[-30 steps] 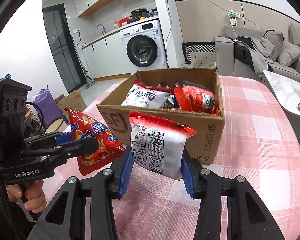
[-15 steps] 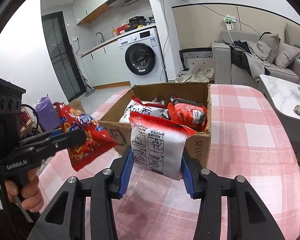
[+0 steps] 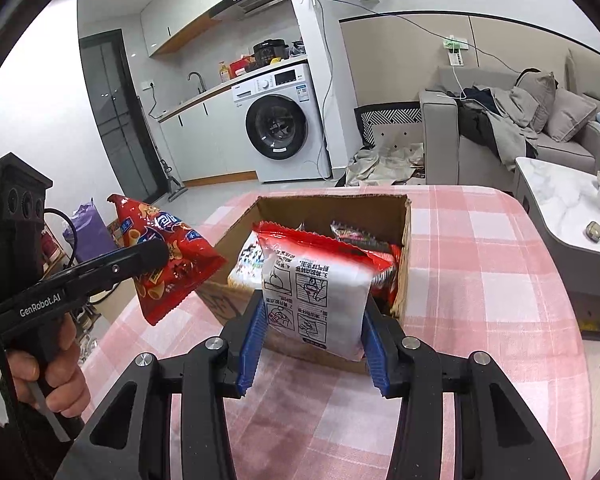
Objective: Organize snacks
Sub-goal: 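Lift both packs up and carry them over the box, then lower both packs into the box and open both tools to release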
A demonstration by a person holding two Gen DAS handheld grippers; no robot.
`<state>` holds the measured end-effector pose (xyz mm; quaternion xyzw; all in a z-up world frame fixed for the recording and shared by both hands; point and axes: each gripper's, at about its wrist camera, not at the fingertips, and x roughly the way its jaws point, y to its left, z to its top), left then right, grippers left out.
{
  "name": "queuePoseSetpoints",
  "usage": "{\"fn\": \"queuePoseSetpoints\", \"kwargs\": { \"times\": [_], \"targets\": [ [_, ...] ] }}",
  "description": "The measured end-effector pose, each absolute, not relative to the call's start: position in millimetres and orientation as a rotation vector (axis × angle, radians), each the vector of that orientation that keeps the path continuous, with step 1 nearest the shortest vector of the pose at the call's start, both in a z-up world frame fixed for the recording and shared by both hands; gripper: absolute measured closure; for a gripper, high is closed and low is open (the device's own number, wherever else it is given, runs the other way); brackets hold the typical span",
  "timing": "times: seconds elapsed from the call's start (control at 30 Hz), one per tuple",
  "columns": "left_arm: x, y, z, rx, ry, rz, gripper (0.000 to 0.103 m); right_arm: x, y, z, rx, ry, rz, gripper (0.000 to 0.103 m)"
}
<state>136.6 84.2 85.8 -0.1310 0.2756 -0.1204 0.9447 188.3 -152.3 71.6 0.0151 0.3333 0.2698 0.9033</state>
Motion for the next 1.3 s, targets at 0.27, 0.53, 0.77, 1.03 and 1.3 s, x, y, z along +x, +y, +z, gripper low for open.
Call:
{"fn": "queuePoseSetpoints", "kwargs": {
  "times": [0.27, 0.53, 0.77, 1.03, 1.3],
  "targets": [
    [167, 69, 97, -0.235, 0.572, -0.225, 0.065, 209, -149, 88, 0.027, 0.674, 0.546, 0.058],
    [200, 51, 101, -0.176, 0.593, -0.226, 0.065, 234, -146, 94, 0.041, 0.684, 0.538, 0.058],
    [235, 46, 88, -0.176, 0.617, -0.228, 0.065, 259, -140, 90, 0.038, 0.706, 0.527, 0.058],
    [262, 48, 68, -0.202, 0.646, -0.224, 0.065, 282, -125, 81, 0.023, 0.727, 0.527, 0.058],
    [279, 47, 48, -0.182, 0.658, -0.208, 0.066, 304, -116, 71, 0.016, 0.752, 0.518, 0.058]
  ]
}}
